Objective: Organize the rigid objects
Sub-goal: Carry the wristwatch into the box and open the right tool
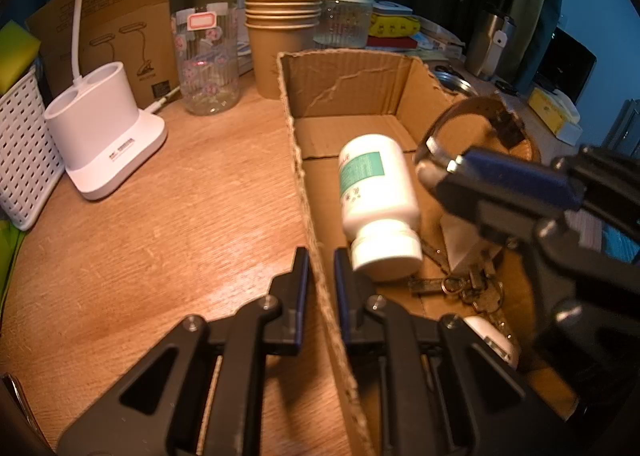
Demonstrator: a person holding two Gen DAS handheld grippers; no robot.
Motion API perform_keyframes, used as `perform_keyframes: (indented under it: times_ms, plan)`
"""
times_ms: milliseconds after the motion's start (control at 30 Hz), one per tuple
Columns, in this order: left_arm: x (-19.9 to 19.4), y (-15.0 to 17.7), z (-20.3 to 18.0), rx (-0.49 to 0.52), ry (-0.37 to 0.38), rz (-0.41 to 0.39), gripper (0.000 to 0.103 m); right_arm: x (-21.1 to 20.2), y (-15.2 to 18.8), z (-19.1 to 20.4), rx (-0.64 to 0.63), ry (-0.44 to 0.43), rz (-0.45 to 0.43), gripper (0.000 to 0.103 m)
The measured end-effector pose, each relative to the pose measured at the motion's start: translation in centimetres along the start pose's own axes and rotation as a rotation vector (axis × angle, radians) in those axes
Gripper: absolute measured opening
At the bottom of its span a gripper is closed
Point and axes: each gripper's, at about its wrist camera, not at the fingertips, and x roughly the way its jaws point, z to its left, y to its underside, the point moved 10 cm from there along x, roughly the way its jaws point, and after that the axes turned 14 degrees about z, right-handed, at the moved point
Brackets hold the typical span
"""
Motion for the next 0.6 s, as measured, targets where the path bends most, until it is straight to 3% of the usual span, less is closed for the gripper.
perform_keyframes:
  times_ms: [367, 600]
  plan:
    - [0.1, 0.0, 0.1, -0.002, -0.001, 0.001, 0.013, -1.7, 0.0, -0.5, 0.038, -0.018, -0.038, 0.021]
    - [0.1, 0.1, 0.1, -0.004, -0.003, 0.0, 0.013, -4.2, 0.8, -3.7, 0.118, 0.017, -0.091, 0.029]
